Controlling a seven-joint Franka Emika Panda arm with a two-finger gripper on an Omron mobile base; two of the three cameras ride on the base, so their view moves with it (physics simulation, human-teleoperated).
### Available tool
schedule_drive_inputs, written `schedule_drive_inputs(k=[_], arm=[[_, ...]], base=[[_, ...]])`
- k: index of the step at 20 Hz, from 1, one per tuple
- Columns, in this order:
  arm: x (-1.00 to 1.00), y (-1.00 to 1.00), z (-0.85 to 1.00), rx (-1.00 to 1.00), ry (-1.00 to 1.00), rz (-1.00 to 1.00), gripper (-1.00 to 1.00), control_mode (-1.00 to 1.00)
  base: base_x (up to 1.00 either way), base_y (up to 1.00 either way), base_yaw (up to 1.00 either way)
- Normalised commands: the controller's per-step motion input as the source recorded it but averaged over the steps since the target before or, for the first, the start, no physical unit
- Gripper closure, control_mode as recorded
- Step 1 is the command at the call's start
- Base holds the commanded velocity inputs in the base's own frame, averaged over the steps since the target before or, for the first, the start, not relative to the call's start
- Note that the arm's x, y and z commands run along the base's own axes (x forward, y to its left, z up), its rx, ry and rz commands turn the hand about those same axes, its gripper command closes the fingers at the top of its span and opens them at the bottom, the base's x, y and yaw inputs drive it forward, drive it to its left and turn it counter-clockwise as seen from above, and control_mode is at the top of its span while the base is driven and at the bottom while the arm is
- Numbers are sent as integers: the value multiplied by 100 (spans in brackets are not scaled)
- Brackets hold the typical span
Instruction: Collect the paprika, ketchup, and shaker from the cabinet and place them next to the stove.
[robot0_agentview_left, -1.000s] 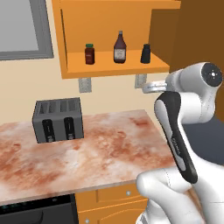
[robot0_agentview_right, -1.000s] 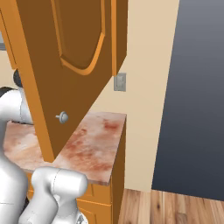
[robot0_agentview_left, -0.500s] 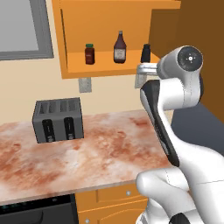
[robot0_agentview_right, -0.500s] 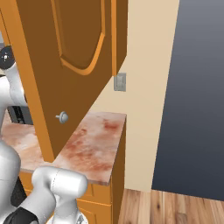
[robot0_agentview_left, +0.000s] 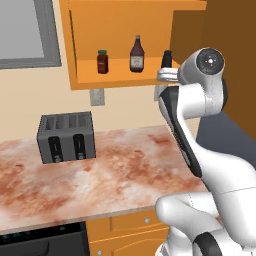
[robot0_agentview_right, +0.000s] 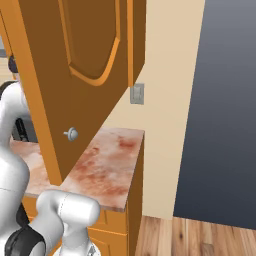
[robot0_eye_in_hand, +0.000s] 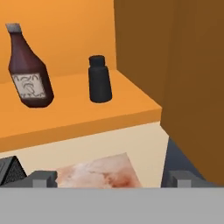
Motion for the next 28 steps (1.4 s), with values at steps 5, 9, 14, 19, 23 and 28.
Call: schedule_drive_inputs(k=[5,9,14,19,23,28], arm=[[26,-14,0,0,-9,0,-100,-100],[17,5,1,0,-6,0,-100,-100],[16,32,0,-1,0,-1,-100,-100],[16,20,0,0,0,-5,-100,-100],[13,3,0,0,0,-3,-100,-100],[11,0,0,0,0,0,-100,-100]], base=[[0,0,0],[0,0,0],[0,0,0],[0,0,0],[0,0,0],[0,0,0]])
